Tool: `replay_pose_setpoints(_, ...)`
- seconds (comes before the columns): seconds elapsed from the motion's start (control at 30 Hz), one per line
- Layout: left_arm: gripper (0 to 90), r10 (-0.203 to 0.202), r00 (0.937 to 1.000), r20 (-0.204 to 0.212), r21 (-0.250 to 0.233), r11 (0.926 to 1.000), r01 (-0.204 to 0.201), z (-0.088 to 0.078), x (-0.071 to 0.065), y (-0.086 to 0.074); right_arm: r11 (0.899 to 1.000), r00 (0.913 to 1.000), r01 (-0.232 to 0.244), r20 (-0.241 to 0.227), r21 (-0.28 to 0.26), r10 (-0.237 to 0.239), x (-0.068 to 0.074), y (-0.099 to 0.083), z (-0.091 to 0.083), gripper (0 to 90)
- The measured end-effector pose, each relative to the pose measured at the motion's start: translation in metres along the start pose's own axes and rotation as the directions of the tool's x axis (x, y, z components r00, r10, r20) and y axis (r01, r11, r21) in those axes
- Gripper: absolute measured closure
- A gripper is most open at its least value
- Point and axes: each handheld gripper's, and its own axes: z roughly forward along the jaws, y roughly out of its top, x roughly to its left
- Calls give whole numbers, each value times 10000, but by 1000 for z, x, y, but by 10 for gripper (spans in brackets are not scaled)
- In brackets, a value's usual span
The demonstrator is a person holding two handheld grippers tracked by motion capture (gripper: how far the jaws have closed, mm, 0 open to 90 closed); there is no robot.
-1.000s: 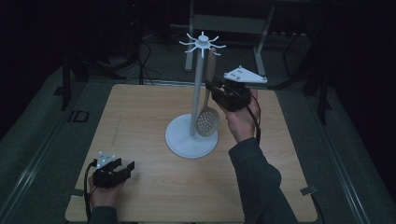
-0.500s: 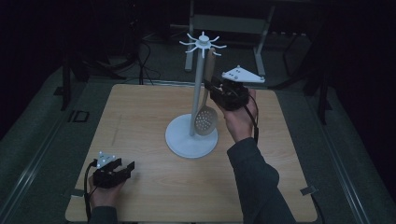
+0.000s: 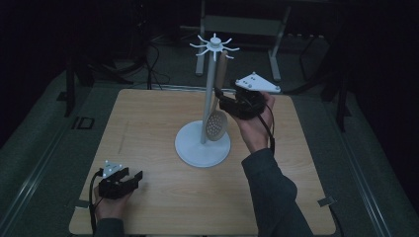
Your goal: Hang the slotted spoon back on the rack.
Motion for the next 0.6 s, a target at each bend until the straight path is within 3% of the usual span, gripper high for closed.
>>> replay_pose_setpoints(0.37,410,19,10000,6,21,10000,-19,0,0,0,9988,9997,-256,6,412,256,-1,-6,-3,288)
replay_pose_setpoints(0.6,410,0,10000,9,24,10000,0,0,0,0,9977,10000,-21,-66,671,25,-7,-20,-16,235)
